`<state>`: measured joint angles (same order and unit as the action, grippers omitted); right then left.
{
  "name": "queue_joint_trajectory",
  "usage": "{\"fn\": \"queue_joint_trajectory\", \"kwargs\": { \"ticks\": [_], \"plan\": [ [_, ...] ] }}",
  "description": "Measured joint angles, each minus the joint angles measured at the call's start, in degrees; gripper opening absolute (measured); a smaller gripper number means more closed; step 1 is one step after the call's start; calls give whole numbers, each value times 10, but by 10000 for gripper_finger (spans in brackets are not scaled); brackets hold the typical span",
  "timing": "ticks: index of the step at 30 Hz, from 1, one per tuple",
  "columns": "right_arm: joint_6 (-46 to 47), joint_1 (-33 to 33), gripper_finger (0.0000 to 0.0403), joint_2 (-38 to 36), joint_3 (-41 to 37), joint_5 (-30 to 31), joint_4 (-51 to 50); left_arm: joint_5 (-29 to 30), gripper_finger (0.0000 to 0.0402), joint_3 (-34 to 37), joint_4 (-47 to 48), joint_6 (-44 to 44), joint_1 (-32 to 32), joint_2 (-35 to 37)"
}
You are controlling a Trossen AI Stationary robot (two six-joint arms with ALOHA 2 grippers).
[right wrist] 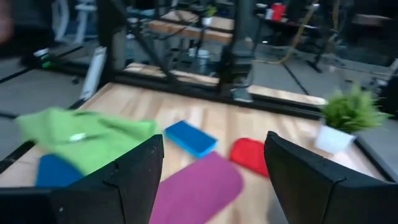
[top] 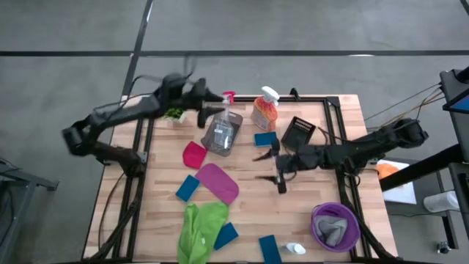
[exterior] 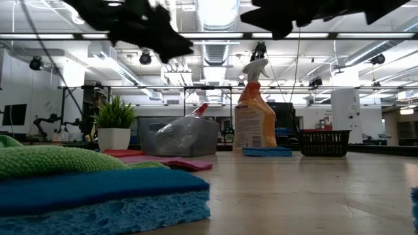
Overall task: Pick & Place Kitchen Items
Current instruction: Put the transparent spray bottle into the gray bin
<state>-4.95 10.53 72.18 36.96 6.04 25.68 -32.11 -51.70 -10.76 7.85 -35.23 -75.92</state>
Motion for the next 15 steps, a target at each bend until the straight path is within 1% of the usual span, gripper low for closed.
{"fn": "queue_joint_trajectory", "kwargs": {
  "ticks": [1, 3, 5, 7, 9, 12, 15],
  "plan": [
    [1, -13, 272, 0, 5, -5, 0, 16, 212, 44, -56, -23, 14, 28],
    [3, -41, 272, 5, 23, -15, -1, 69, 212, 125, -149, -61, 46, 76],
    [4, -75, 272, 10, 47, -25, -20, 128, 212, 191, -202, -73, 80, 116],
    [6, -112, 272, 27, 82, -40, -47, 178, 212, 239, -222, -74, 107, 149],
    [11, -149, 272, 51, 115, -57, -76, 207, 212, 272, -225, -75, 125, 174],
    [17, -200, 272, 102, 188, -83, -130, 224, 212, 309, -226, -88, 138, 200],
    [23, -250, 272, 161, 280, -123, -195, 229, 212, 332, -229, -98, 141, 211]
  ]
}}
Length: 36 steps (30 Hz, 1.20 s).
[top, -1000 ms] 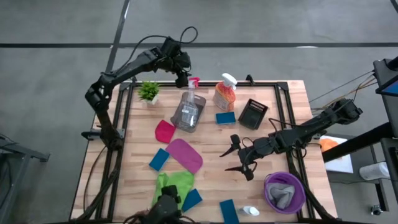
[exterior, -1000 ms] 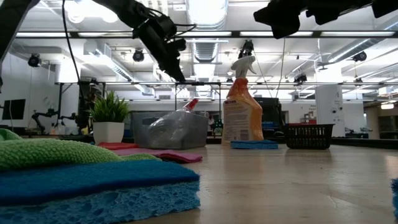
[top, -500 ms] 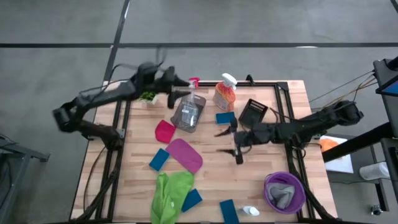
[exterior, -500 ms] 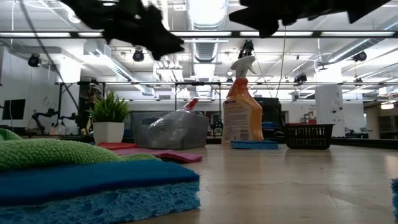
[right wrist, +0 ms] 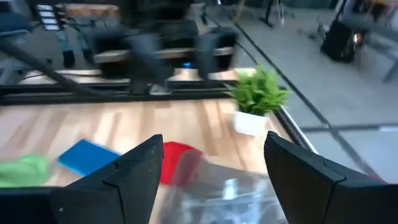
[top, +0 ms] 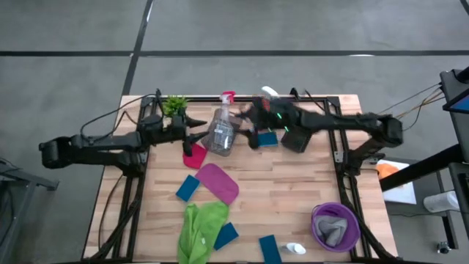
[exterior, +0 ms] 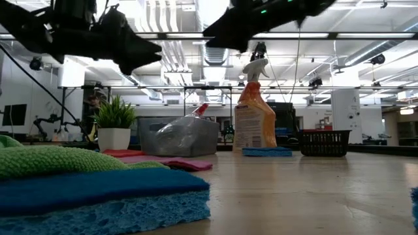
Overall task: Pick & Place Kitchen Items
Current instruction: Put the transparent spray bottle into the gray bin
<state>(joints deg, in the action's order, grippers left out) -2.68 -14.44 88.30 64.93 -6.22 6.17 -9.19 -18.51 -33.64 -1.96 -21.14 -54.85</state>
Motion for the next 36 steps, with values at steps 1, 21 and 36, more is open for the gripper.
{"fn": "queue_joint_trajectory", "kwargs": {
  "ticks": [1, 21, 36],
  "plan": [
    [0, -14, 272, 21, 30, -11, -22, 0, 212, 5, 0, 0, 1, 1],
    [-22, -150, 272, 360, 621, -60, -552, 81, 212, 19, 12, 35, -7, -42],
    [11, -195, 272, 400, 617, -47, -569, 66, 212, 19, 2, 24, -7, -41]
  ]
}}
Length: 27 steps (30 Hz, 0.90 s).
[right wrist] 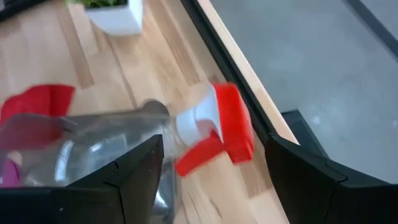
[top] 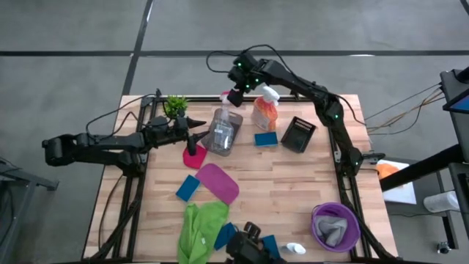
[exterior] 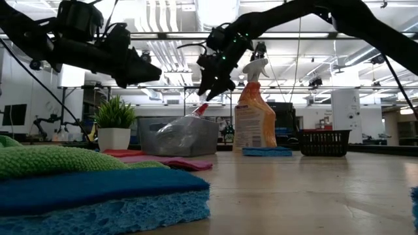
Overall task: Pick & Place Kitchen Items
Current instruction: Put the transparent spray bottle into the gray bin
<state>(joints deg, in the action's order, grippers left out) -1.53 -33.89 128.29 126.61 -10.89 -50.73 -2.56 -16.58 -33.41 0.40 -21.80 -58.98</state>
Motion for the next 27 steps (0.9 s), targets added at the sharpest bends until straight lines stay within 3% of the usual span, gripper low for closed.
{"fn": "queue_joint_trajectory", "kwargs": {
  "ticks": [6, 11, 27],
  "plan": [
    [11, -4, 272, 9, 0, 18, 12, 0, 212, 0, -3, -5, 0, 0],
    [13, -5, 272, 25, 0, 67, 10, 0, 212, 0, -3, -8, 0, 0],
    [8, -6, 262, 42, 3, 1, 37, 0, 212, 0, -3, -8, 0, 0]
  ]
}}
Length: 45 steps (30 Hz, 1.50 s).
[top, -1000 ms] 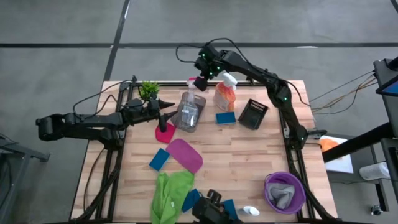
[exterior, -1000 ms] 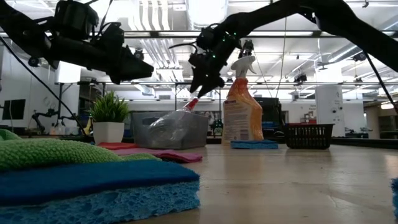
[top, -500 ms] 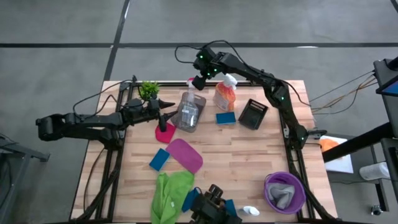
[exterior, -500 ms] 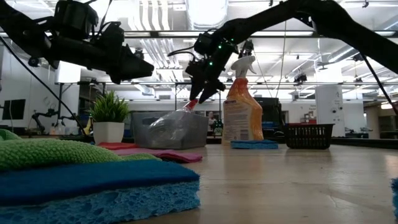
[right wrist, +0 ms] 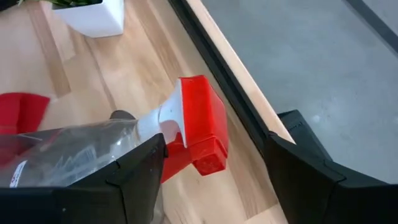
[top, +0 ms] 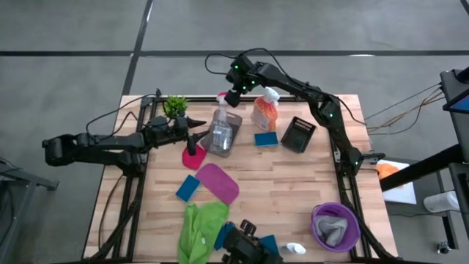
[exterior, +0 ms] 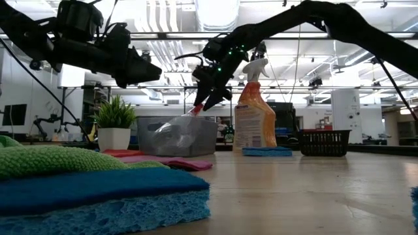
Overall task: Pick & Place Kitchen Items
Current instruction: Put the transparent spray bottle into the gray bin
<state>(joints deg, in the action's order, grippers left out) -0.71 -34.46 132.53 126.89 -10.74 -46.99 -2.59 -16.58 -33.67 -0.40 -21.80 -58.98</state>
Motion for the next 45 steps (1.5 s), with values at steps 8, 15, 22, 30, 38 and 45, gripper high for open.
{"fn": "queue_joint_trajectory", "kwargs": {
  "ticks": [8, 15, 22, 30, 38, 45],
  "plan": [
    [-12, 6, 161, -10, 0, -39, -2, 0, 212, 0, 0, 4, 0, 0],
    [-32, 16, 46, -19, 0, -38, -1, 0, 212, 0, 0, 4, 0, 0],
    [-46, 20, 20, -20, 0, -60, -4, 0, 212, 0, 0, 4, 0, 0],
    [-59, 26, 18, -33, 10, -73, -6, 0, 212, 0, 5, 6, 0, 0],
    [-70, 72, 18, -84, 22, -105, 151, 0, 212, 0, 4, 18, 0, 0],
    [-53, 138, 18, -86, -16, -163, 403, 0, 212, 1, 5, 30, 0, 0]
  ]
}}
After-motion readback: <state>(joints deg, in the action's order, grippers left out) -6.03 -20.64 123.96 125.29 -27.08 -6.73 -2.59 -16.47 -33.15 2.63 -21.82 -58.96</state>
